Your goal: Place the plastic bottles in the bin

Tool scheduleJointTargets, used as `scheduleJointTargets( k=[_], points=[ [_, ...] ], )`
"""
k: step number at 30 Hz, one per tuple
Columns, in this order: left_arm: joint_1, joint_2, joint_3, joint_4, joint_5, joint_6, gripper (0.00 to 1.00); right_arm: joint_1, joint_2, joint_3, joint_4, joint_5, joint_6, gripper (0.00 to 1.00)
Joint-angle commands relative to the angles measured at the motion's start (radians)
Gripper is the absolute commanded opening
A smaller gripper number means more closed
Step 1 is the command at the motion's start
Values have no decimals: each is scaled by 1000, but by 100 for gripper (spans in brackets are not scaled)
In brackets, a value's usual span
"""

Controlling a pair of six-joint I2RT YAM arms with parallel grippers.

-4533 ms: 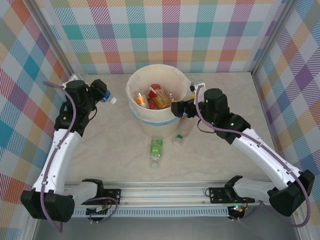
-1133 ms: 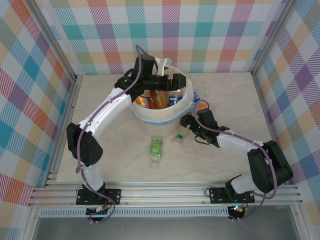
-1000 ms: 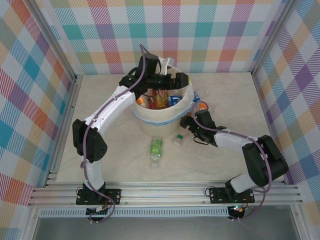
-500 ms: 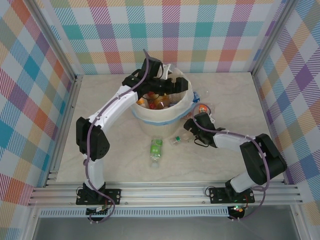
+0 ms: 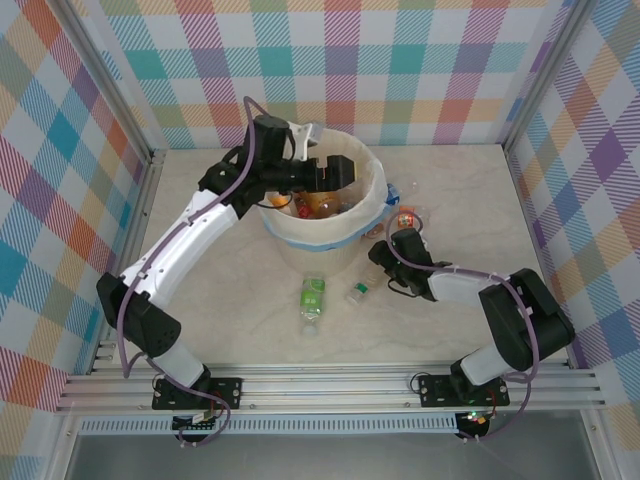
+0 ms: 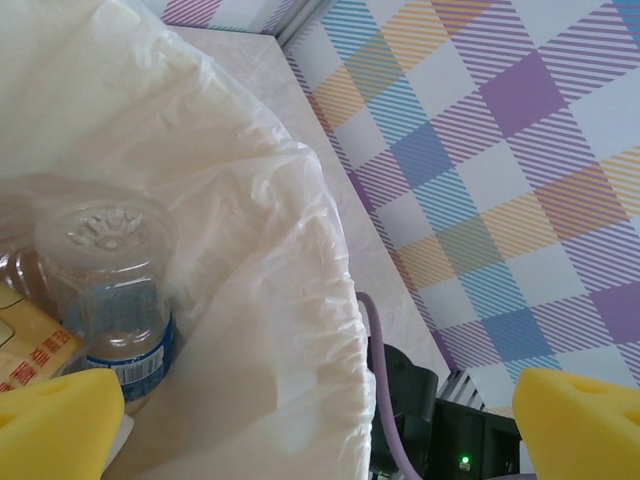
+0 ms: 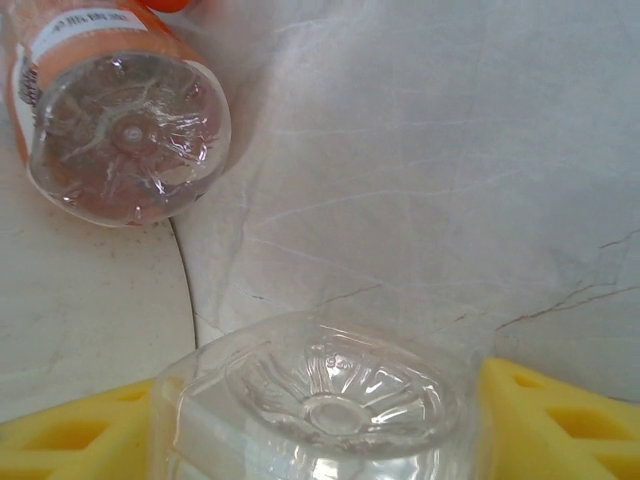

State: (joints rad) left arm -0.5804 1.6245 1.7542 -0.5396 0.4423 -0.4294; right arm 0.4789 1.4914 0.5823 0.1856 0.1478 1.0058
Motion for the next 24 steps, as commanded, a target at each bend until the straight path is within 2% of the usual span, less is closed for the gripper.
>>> scheduleJointTargets(
  k=[1,6,11,15,20,24],
  points=[
    [6,-59,-46,36,-31,16,100,6,-76,-31,30,28,-25,64],
    [31,-143,-136,84,-82,-1,100,6,-216,-84,62,29,-141,57],
    [73,-237,-252,141,-184,-34,100,6,-353,-105,27,31,-235,50],
    [112,-315,-341,172,-265,-60,100,6,-463,-134,41,38,-282,48],
    [147,-406,-428,151,-435,-71,100,6,-607,-154,130,-64,-401,47],
    [170,-509,-517,168,-579,-92,100,6,-684,-84,75,-163,-496,47]
  ],
)
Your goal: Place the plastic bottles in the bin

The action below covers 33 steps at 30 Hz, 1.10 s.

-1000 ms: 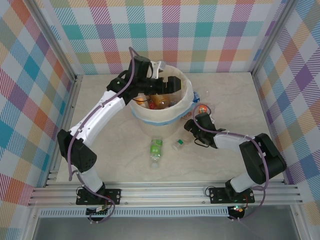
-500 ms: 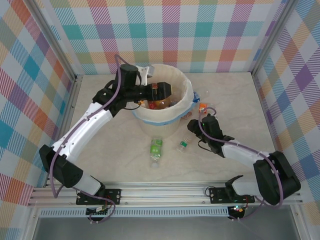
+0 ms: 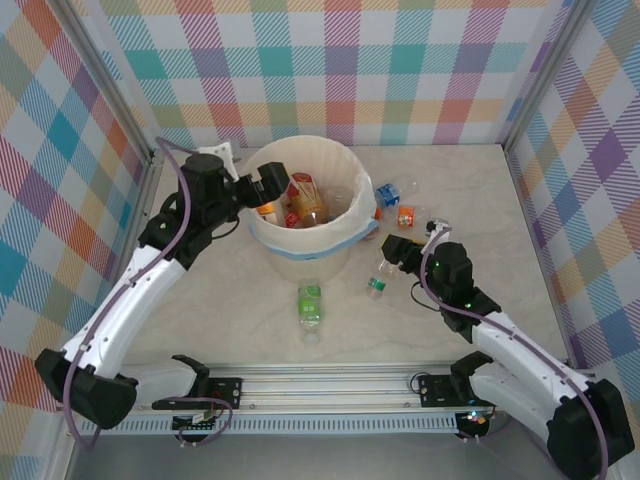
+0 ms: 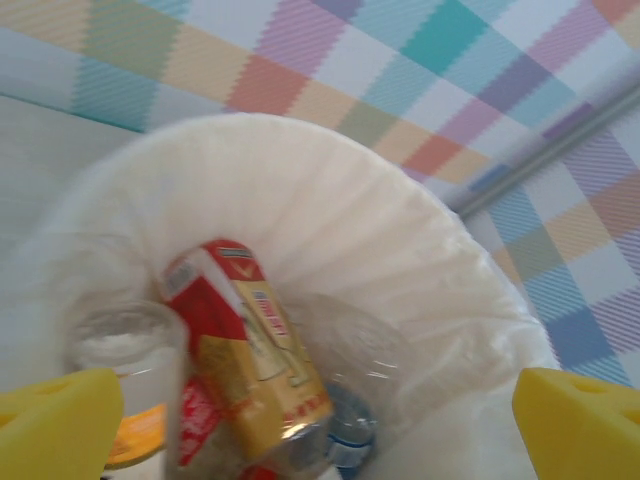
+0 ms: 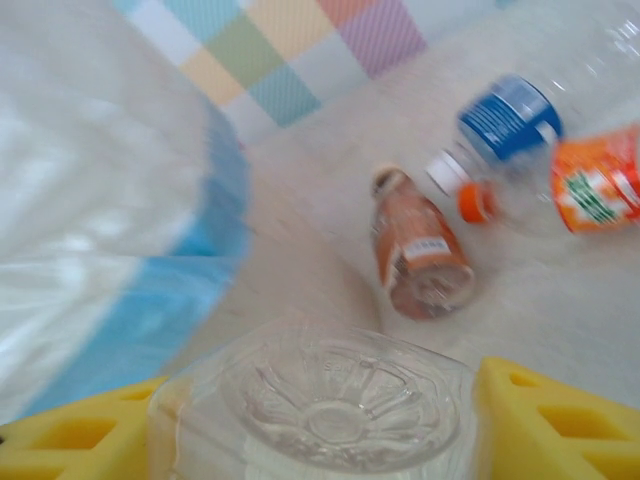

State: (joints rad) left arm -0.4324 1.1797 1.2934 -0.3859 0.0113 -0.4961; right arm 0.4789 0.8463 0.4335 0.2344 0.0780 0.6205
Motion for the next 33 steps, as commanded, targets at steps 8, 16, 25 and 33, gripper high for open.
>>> scheduleJointTargets(
  k=[8,16,25,33],
  points=[
    [62,-182,-160,82,-152,-84,100,6,-31,254,26,-308,-137,45],
    [119,-206,-201,-6,-220,-187,100,11,177,614,6,-500,-157,45],
    [172,-294,-261,-96,-294,-239,100,34,502,976,-57,-563,-218,45],
    [204,-204,-340,-64,-248,-268,100,86,774,1231,-163,-454,-164,45]
  ],
)
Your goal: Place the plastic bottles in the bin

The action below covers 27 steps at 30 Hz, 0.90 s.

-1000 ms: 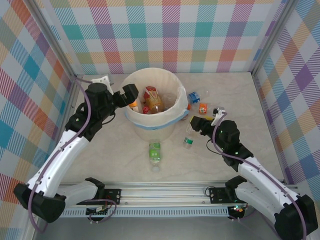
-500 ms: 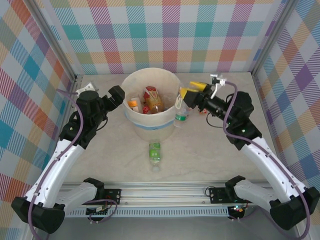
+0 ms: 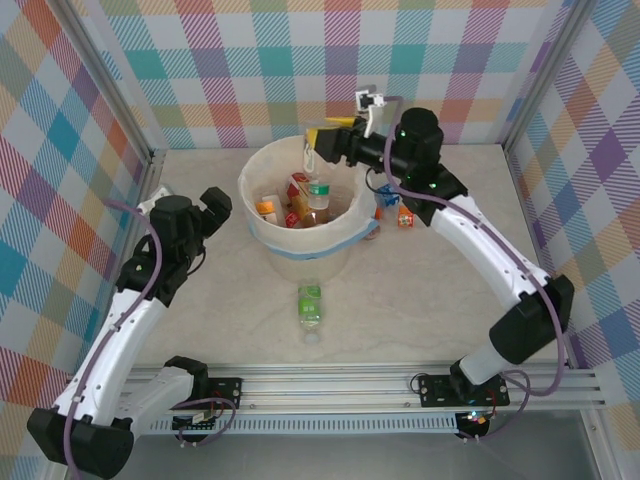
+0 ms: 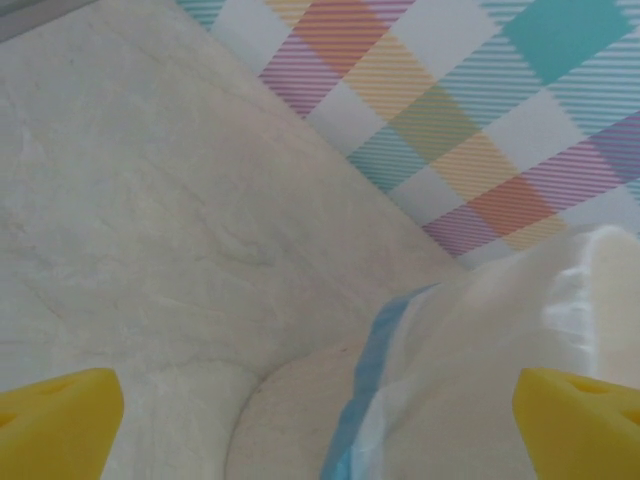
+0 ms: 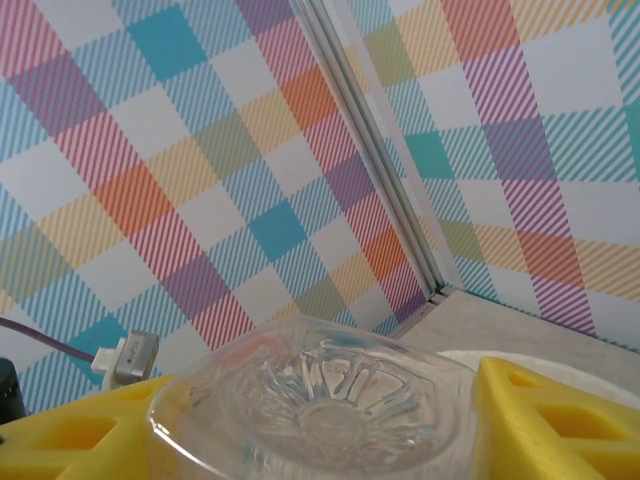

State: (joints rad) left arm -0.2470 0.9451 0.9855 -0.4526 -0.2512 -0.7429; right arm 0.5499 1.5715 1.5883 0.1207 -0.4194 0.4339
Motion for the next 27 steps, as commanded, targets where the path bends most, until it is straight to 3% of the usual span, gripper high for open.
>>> scheduleJointTargets(
  k=[1,10,16,20,27],
  points=[
    [20,51,-38,15,26,-26,100,20,78,106,-68,50,33,45],
    [14,177,-59,126,244,-93,100,77,281,253,-146,161,81,47],
    [-7,212,-60,164,269,-126,100,97,382,329,-169,169,125,49],
    [-8,222,-43,139,247,-123,100,102,399,341,-202,186,125,56],
    [-8,168,-48,91,208,-89,100,102,315,258,-198,172,64,78]
  ],
)
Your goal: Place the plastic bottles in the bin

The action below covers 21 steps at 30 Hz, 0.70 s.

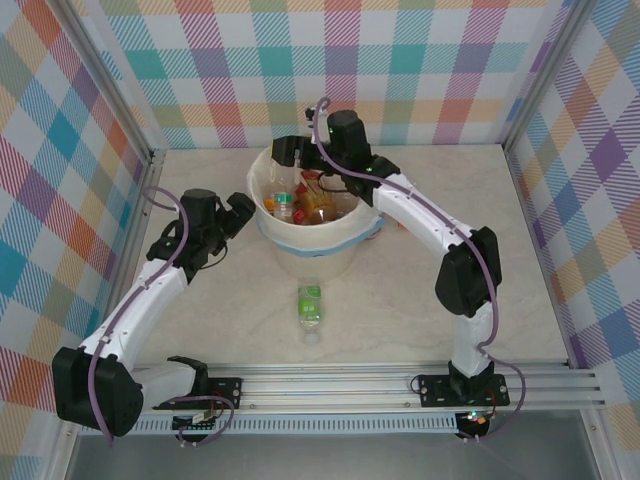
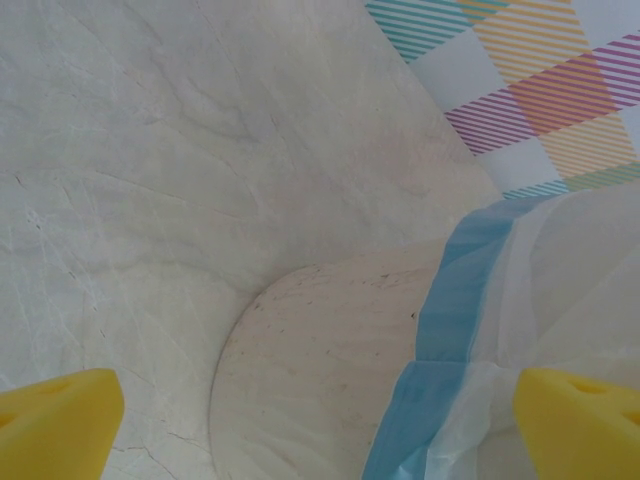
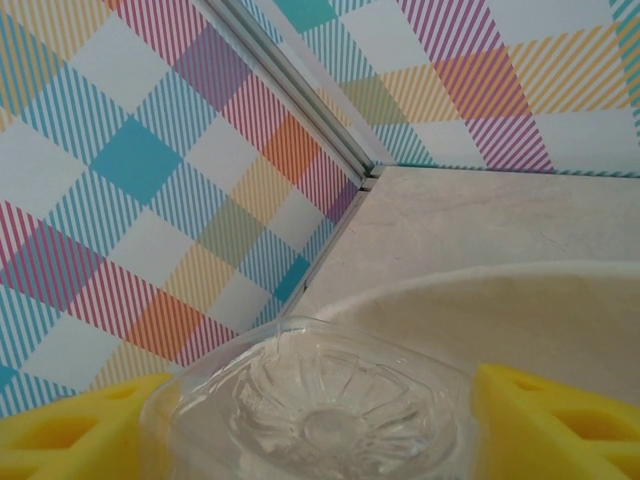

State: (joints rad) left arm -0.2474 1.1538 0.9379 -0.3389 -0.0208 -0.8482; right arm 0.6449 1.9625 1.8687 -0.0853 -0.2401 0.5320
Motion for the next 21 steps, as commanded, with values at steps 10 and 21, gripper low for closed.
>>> scheduleJointTargets(
  k=[10,21],
  points=[
    [-27,-144,-79,-164,-110,-11,100,6,-241,-142,29,-81,-126,90],
    [-262,-162,-157,-187,-153,5,100,6,-527,-415,15,-9,-195,100]
  ],
)
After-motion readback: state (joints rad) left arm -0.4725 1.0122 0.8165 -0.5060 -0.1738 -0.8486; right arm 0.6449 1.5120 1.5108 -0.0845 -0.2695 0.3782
